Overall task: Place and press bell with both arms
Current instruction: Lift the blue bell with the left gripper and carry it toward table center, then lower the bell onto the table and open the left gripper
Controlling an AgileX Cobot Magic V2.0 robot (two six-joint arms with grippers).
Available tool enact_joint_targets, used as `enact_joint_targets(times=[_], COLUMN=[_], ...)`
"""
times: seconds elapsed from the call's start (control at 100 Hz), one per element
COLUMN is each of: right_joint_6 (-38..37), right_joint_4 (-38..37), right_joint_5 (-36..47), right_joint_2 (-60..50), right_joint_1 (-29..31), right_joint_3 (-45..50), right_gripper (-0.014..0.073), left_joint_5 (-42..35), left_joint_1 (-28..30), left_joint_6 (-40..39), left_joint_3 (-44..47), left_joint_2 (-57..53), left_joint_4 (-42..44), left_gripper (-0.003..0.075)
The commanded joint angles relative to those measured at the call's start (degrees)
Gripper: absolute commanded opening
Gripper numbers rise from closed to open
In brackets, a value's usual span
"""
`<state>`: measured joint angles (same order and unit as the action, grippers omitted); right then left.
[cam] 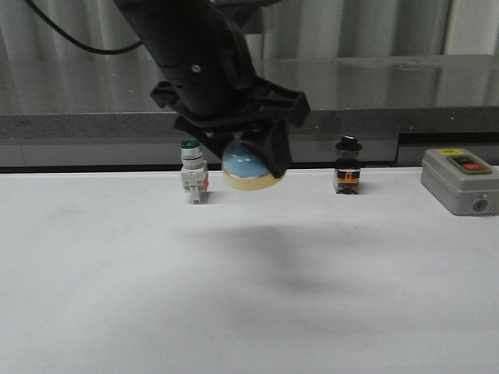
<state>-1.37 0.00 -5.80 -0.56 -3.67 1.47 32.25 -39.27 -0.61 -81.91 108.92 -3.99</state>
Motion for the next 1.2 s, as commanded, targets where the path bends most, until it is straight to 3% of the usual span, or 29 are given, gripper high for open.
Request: enact_joint_targets(times=[0.0, 0.63, 0.74, 0.89, 0.96, 1.19], right_joint_6=[0.1, 0.1, 0.1, 0.1, 0.1, 0.1], right_joint_4=[-0.8, -0.8, -0.8, -0.8, -0.8, -0.8], right_joint_5=[4.8, 4.8, 4.8, 4.8, 4.8, 4.8], right_joint_2=[-1.1, -1.1, -1.1, -1.1, -1.1, -1.1], right_joint_1=[0.3, 0.3, 0.3, 0.3, 0.3, 0.3], right_joint_3=[-0.8, -0.8, -0.8, -0.8, -0.8, -0.8], right_gripper=[-0.0069, -0.0069, -0.0069, -0.0069, -0.0069, -0.0069], left_joint_5=[-3.3, -2.4, -1.5, -1.0, -0.8, 0.4], left_joint_1=[-1.6, -2.1, -2.1, -2.1, -2.1, -2.1], left_joint_6=[0.1, 0.1, 0.1, 0.2, 0.2, 0.2], left_joint_3=[-3.7, -7.0, -7.0, -7.0, -7.0, -7.3], left_joint_2=[-0.1, 9.4, 9.4, 9.4, 9.4, 9.4], left_joint_4=[-0.4, -1.8, -1.8, -1.8, -2.0, -2.1], left_gripper=[0.0146, 0.0159, 0.0270, 0.0584, 0.0680, 0.0690])
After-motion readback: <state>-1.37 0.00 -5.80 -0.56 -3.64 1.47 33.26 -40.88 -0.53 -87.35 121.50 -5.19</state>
